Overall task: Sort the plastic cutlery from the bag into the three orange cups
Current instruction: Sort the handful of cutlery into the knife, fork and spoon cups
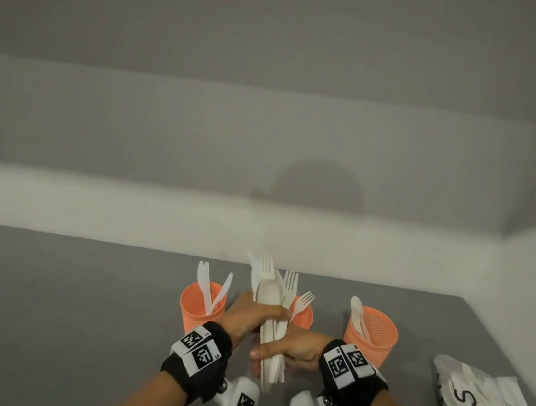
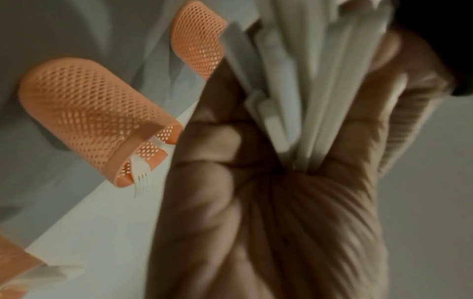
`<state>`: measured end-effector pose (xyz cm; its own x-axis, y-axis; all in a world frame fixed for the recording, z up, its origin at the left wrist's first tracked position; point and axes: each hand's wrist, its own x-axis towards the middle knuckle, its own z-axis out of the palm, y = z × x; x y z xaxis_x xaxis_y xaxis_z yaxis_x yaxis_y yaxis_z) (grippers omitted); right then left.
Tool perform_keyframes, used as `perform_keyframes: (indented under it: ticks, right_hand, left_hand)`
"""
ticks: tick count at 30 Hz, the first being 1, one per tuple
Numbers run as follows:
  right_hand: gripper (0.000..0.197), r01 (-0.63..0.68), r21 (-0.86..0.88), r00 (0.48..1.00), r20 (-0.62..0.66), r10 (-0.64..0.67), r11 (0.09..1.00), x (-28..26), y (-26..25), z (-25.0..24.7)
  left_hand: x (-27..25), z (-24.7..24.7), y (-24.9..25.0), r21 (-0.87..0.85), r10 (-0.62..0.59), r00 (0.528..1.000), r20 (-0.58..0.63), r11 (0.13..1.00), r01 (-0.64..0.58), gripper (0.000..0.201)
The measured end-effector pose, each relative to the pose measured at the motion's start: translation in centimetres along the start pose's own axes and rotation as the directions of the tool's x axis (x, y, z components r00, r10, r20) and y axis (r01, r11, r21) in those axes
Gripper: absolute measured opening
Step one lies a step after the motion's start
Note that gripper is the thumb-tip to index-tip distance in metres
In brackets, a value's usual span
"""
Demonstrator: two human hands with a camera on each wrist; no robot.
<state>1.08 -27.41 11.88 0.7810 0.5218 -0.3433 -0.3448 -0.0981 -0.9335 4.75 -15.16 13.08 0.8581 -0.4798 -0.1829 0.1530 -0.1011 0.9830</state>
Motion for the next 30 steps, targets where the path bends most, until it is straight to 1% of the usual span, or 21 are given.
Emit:
perform_keyframes:
  ticks: [1, 2, 3, 5, 6, 7, 8, 10, 11, 12, 13, 15, 16, 17, 18, 19, 23, 24, 26, 28, 30]
  right_hand:
    - [0.015, 0.021, 0.027, 0.999, -0.033, -0.020, 0.999, 0.3, 0.1, -0.1]
    - [0.014, 0.046, 0.068, 0.993, -0.114, -0.038, 0.997, 0.5, 0.2, 0.0]
    - [0.017, 0.081, 0.077, 0.972, -0.225, -0.062, 0.994, 0.8, 0.2, 0.2]
    - [0.027, 0.135, -0.002, 0.885, -0.449, -0.122, 0.991, 1.3, 0.4, 0.5]
    - [0.032, 0.159, -0.054, 0.837, -0.522, -0.164, 0.986, 1.4, 0.4, 0.7]
    - [0.033, 0.168, -0.078, 0.803, -0.567, -0.183, 0.983, 1.7, 0.6, 0.8]
    - [0.031, 0.179, -0.081, 0.780, -0.596, -0.191, 0.981, 1.9, 0.6, 1.2]
    - [0.014, 0.192, -0.050, 0.737, -0.652, -0.177, 0.980, 2.3, 0.7, 1.8]
    - [0.011, 0.218, -0.016, 0.723, -0.669, -0.173, 0.976, 2.5, 0.8, 1.9]
    - [0.018, 0.250, 0.051, 0.717, -0.681, -0.150, 0.967, 2.5, 1.0, 1.8]
    - [0.024, 0.270, 0.139, 0.720, -0.686, -0.104, 0.953, 2.4, 1.1, 1.5]
    - [0.024, 0.291, 0.287, 0.758, -0.651, -0.037, 0.913, 1.9, 1.1, 0.9]
    - [0.022, 0.292, 0.326, 0.777, -0.629, -0.024, 0.899, 1.5, 1.0, 0.6]
    - [0.018, 0.280, 0.342, 0.791, -0.612, -0.014, 0.897, 1.4, 1.0, 0.4]
    - [0.016, 0.262, 0.349, 0.806, -0.592, -0.005, 0.900, 1.2, 0.9, 0.3]
    - [0.015, 0.246, 0.354, 0.821, -0.571, 0.000, 0.902, 1.2, 0.9, 0.2]
    - [0.015, 0.254, 0.372, 0.862, -0.506, -0.034, 0.893, 1.0, 1.0, 0.6]
    - [0.015, 0.258, 0.365, 0.865, -0.499, -0.046, 0.895, 1.0, 1.1, 0.7]
    - [0.013, 0.281, 0.330, 0.865, -0.495, -0.089, 0.901, 1.0, 1.1, 1.0]
    - [0.016, 0.306, 0.327, 0.860, -0.498, -0.112, 0.894, 1.0, 1.1, 1.1]
    - [0.020, 0.311, 0.345, 0.858, -0.503, -0.106, 0.886, 1.1, 1.3, 0.9]
  left_hand:
    - [0.4, 0.3, 0.2, 0.024, -0.001, 0.999, -0.048, 1.000, 0.003, 0.028]
    - [0.7, 0.6, 0.4, 0.040, 0.000, 0.994, -0.106, 0.999, 0.005, 0.026]
    - [1.1, 0.9, 0.5, 0.063, 0.004, 0.985, -0.170, 0.998, 0.007, 0.026]
    - [1.7, 1.4, 0.5, 0.113, 0.028, 0.959, -0.283, 0.994, 0.005, 0.036]
    - [1.8, 1.6, 0.5, 0.129, 0.038, 0.945, -0.326, 0.992, 0.004, 0.042]
    - [1.7, 1.8, 0.5, 0.138, 0.041, 0.935, -0.351, 0.990, 0.008, 0.047]
    - [1.8, 1.9, 0.4, 0.141, 0.047, 0.932, -0.360, 0.990, 0.005, 0.050]
    - [1.4, 2.1, 0.6, 0.128, 0.016, 0.946, -0.323, 0.991, 0.026, 0.053]
    - [1.3, 2.2, 0.8, 0.104, -0.010, 0.958, -0.285, 0.994, 0.041, 0.057]
    - [1.1, 2.3, 0.8, 0.076, -0.018, 0.968, -0.251, 0.996, 0.038, 0.061]
    - [0.9, 2.4, 1.1, 0.054, -0.031, 0.971, -0.237, 0.998, 0.044, 0.064]
    - [0.5, 2.0, 1.5, 0.014, -0.028, 0.957, -0.290, 0.999, 0.033, 0.061]
    - [0.2, 1.7, 1.6, -0.008, -0.016, 0.944, -0.328, 1.000, 0.014, 0.056]
    - [-0.1, 1.4, 1.8, -0.015, -0.001, 0.935, -0.355, 1.000, -0.005, 0.046]
    - [-0.4, 1.1, 1.9, -0.015, 0.019, 0.929, -0.369, 1.000, -0.027, 0.031]
    - [-0.7, 0.9, 2.0, -0.020, 0.027, 0.928, -0.371, 0.999, -0.037, 0.022]
    - [-0.2, 0.6, 1.4, 0.027, 0.071, 0.933, -0.353, 0.997, -0.066, 0.022]
    - [0.1, 0.5, 1.0, 0.035, 0.077, 0.929, -0.362, 0.997, -0.069, 0.026]
    - [0.7, 0.5, 0.4, 0.008, 0.065, 0.920, -0.386, 0.998, -0.066, 0.032]
    - [0.8, 0.5, 0.1, 0.020, 0.075, 0.919, -0.388, 0.997, -0.073, 0.031]
    - [0.8, 0.5, -0.1, 0.049, 0.108, 0.914, -0.391, 0.994, -0.096, 0.027]
